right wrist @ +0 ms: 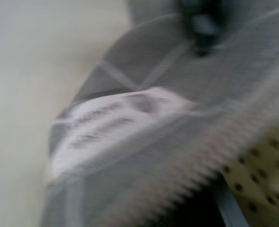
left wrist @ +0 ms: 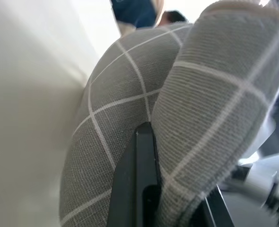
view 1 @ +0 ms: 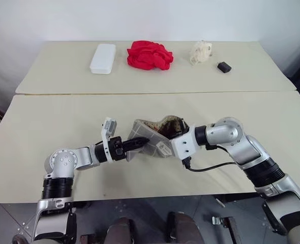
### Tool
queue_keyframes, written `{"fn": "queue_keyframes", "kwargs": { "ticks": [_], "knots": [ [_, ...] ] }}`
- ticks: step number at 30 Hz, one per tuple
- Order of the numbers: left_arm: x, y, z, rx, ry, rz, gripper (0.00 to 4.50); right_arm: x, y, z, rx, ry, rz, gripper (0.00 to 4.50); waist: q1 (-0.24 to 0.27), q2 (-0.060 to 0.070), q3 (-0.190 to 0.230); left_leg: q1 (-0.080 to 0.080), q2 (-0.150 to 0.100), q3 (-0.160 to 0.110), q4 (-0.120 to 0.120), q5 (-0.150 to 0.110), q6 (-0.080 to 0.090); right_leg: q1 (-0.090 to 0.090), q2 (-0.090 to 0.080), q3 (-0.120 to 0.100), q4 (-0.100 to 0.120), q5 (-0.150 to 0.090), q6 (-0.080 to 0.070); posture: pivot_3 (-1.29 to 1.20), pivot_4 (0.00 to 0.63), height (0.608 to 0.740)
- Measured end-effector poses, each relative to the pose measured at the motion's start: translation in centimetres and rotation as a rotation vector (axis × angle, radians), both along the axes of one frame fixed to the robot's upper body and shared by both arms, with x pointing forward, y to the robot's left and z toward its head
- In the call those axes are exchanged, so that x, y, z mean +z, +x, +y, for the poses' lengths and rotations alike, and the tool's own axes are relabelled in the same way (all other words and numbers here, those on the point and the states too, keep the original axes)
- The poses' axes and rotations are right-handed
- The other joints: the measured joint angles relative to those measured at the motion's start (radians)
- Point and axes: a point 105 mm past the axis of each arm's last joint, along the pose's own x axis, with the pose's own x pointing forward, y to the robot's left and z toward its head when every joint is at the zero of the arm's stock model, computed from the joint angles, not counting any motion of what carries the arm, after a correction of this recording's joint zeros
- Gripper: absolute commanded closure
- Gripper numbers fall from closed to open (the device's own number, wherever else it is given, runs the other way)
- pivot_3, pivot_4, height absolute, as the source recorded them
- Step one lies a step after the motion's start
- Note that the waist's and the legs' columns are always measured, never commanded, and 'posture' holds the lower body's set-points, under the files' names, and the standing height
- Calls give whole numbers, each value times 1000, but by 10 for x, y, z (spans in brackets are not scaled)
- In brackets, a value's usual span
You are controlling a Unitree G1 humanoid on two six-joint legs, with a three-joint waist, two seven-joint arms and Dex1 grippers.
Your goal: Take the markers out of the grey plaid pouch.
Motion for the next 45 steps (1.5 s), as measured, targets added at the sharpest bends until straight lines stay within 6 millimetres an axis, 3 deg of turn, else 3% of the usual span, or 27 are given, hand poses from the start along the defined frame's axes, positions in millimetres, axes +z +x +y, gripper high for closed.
{"fn": "queue_keyframes", "kwargs": {
  "ticks": [10,14,23,27,33,36,39,41,45],
  "knots": [
    [-8,-15,2,-69,129,-530,4500,-1,-9,-14,-109,106,431,3927,1,0,0,-1,0,1,-1,0,0,-2,0,0,-1,0,0,0,150,740],
    [-36,-31,2,-119,161,-546,4500,21,2,-33,-222,214,444,3932,2,1,0,-1,0,2,-1,-1,1,-2,0,1,-1,0,0,0,150,740],
    [-36,-34,6,-143,187,-689,4500,28,-4,-35,-251,338,512,3943,2,1,0,-1,0,2,-1,-1,1,-2,-1,1,0,0,0,0,150,740],
    [-37,-34,6,-128,195,-742,4500,51,-8,-33,-203,539,544,3945,2,1,0,-1,0,2,0,-1,1,-2,-1,1,0,0,0,0,150,740],
    [-33,-28,4,-89,178,-813,4500,99,-29,-39,-103,801,742,3946,11,1,0,-1,0,1,0,-1,2,-2,-1,1,0,0,-1,0,150,740],
    [-25,-24,2,-71,165,-842,4500,110,-33,-56,-157,836,808,3946,24,1,0,-2,0,1,1,-2,3,-2,-2,1,0,0,0,0,150,740],
    [-21,-21,7,-51,167,-847,4500,113,-31,-89,-353,806,844,3946,28,1,0,-2,-1,1,1,-3,4,-2,-3,1,0,0,0,0,150,740],
    [-20,-20,12,-41,170,-835,4500,105,-29,-117,-532,754,856,3946,28,1,0,-2,-1,1,0,-3,4,-2,-3,0,-2,0,0,0,150,740],
    [-18,-23,25,-57,163,-751,4500,56,-27,-158,-895,589,922,3946,20,1,0,-2,0,2,-1,-4,4,-3,-2,1,-2,0,0,0,150,740]
  ]
}}
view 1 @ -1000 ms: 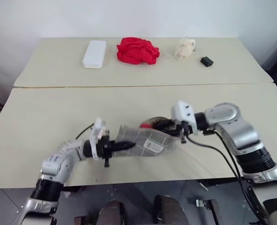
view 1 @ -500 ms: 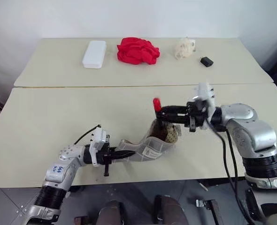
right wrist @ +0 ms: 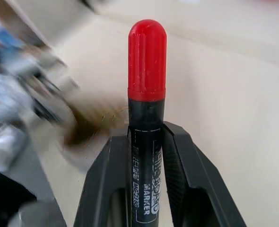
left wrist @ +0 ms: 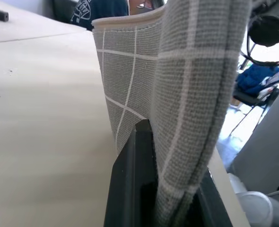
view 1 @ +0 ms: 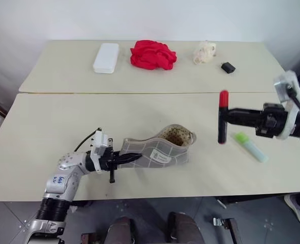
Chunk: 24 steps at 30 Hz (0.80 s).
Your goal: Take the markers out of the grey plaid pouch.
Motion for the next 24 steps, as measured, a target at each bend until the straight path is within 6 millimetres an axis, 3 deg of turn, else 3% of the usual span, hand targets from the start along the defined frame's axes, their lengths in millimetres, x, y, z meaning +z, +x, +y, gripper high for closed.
{"fn": "queue_keyframes", "kwargs": {
  "ticks": [4,6,11,15,18,20,24],
  "knots": [
    [4,-1,19,34,-34,119,4500,-44,8,-26,-165,-149,158,3946,-5,1,0,0,0,0,1,0,0,-1,0,1,0,0,0,0,150,740],
    [6,2,25,66,-64,164,4500,-54,13,-30,-202,-185,174,3946,-3,1,0,0,0,0,1,0,0,-1,0,1,1,0,0,0,150,740],
    [13,15,46,225,-148,289,4500,-70,25,-36,-223,-330,104,2296,2,1,0,0,0,1,0,0,0,-1,0,1,0,0,0,0,150,740],
    [9,22,66,364,-170,449,4500,-60,34,-29,-169,-320,-32,974,4,1,0,-1,0,1,1,0,-1,-1,0,1,0,0,1,0,150,740],
    [0,30,89,538,-178,551,3744,-40,29,-19,-44,-267,-203,25,6,0,1,0,0,1,0,0,-1,0,1,0,-1,0,1,0,150,740],
    [-2,38,106,669,-189,570,3137,-20,24,-3,38,-146,-339,0,6,-1,1,0,0,1,0,0,-1,0,1,0,0,0,1,0,150,740],
    [-4,42,126,822,-75,456,1770,-7,13,22,141,-47,-498,0,5,-1,1,0,0,1,0,0,-2,0,2,0,0,0,1,0,150,740]
  ]
}}
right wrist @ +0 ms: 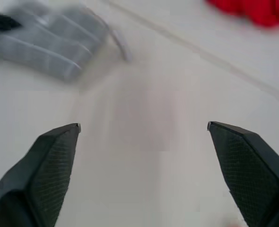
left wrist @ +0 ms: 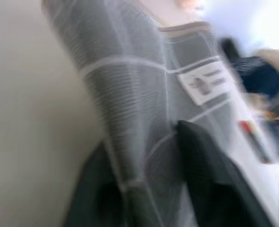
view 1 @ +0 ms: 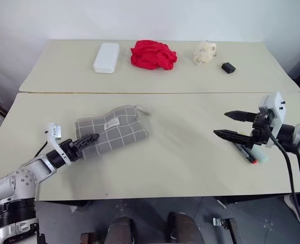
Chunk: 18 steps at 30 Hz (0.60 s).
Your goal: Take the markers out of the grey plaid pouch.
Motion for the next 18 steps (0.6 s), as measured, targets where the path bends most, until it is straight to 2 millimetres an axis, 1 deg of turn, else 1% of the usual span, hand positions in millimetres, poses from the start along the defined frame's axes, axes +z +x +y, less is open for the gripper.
{"fn": "queue_keyframes", "kwargs": {
  "ticks": [4,6,8,10,11,13,14,16,18],
  "knots": [
    [4,-1,22,64,220,-90,538,-1,-8,20,83,59,-87,0,-1,0,0,0,0,1,0,0,-1,0,0,1,0,0,0,0,150,740],
    [1,-8,33,35,417,-124,6,-3,-12,28,115,78,-112,0,-2,0,0,0,0,1,-1,0,-1,-1,1,0,0,0,0,0,150,740],
    [-1,-13,42,14,564,-156,6,-11,-17,32,134,80,-97,0,-2,0,0,1,0,2,-2,0,-1,-1,1,1,-1,0,-1,0,150,740],
    [0,-19,51,-15,673,-211,6,-17,-20,34,141,79,-108,0,-1,0,0,1,1,2,-2,-1,-1,-1,1,1,-1,0,-1,0,150,740],
    [2,-21,53,-21,699,-229,6,-18,-21,35,139,78,-118,0,-1,0,0,1,1,2,-2,-1,-1,-1,1,1,-1,0,-1,0,150,740],
    [9,-24,60,-9,711,-296,6,-19,-23,34,138,72,-146,0,0,1,0,1,1,2,-2,-1,-1,-1,0,1,0,0,-1,0,150,740],
    [14,-27,59,-19,694,-331,6,-21,-24,34,137,65,-155,0,0,0,0,1,1,2,-2,-1,-1,-1,0,0,0,0,-1,0,150,740],
    [20,-41,56,-88,650,-371,6,-25,-28,32,141,40,-177,0,-2,0,0,1,1,2,-2,-1,-1,-1,0,0,0,0,-1,0,150,740],
    [23,-59,45,-183,611,-396,6,-33,-34,30,153,9,-190,0,-3,0,0,1,1,3,-2,-2,-1,-2,0,0,0,0,-1,0,150,740]
  ]
}}
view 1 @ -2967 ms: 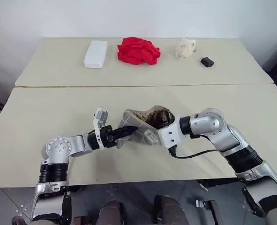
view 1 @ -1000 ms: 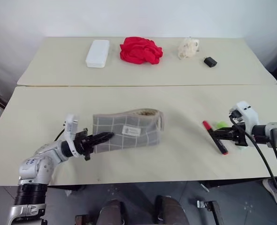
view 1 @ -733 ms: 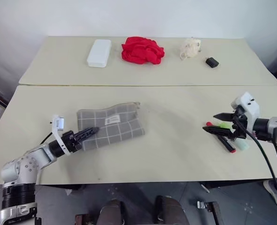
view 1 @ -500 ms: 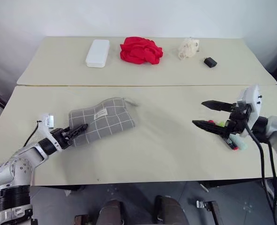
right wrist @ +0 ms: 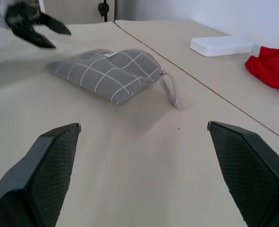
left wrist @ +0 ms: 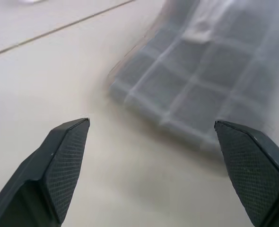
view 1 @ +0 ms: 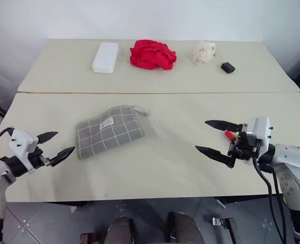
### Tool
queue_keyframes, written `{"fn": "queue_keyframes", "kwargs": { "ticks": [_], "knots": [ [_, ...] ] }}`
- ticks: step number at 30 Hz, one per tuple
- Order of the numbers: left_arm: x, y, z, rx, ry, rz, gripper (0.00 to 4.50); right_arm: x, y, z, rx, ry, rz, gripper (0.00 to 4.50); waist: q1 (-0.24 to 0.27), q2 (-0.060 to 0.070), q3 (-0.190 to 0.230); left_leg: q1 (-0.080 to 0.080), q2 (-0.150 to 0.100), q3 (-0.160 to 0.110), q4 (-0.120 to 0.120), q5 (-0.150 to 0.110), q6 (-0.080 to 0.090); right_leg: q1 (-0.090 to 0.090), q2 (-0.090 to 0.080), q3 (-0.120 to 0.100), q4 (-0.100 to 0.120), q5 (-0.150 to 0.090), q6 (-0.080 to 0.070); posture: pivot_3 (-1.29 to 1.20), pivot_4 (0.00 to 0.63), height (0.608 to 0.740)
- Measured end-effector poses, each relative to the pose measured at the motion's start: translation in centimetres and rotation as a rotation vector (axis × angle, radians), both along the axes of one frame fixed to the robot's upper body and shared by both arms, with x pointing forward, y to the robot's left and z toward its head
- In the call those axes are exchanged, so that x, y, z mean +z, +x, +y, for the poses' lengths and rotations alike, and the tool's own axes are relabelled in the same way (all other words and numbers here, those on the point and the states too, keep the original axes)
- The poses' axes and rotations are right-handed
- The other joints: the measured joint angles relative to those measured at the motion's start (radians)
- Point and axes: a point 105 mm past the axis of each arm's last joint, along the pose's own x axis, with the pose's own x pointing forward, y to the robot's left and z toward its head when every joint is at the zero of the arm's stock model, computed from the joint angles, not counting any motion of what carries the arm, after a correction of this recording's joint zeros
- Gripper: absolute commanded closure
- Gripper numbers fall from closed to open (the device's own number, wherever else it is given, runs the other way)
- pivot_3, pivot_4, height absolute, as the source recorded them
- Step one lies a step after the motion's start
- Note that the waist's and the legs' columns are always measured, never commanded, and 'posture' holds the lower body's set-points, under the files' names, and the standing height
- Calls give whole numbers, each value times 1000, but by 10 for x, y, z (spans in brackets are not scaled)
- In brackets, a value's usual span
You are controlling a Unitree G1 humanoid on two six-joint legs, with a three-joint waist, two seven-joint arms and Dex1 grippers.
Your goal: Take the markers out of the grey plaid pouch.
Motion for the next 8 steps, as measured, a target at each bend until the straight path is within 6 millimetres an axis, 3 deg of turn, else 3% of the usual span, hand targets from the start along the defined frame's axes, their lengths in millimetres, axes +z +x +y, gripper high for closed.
{"fn": "queue_keyframes", "kwargs": {
  "ticks": [4,8],
  "knots": [
    [8,-15,-25,-109,-65,-7,6,-15,-8,-2,27,-60,-26,0,2,0,0,0,0,0,2,0,0,1,0,0,0,0,0,0,150,740],
    [-4,-19,-36,-136,-23,1,6,-25,-6,2,40,-63,-42,0,1,1,0,2,0,0,2,0,0,2,0,0,1,0,0,0,150,740]
  ]
}}
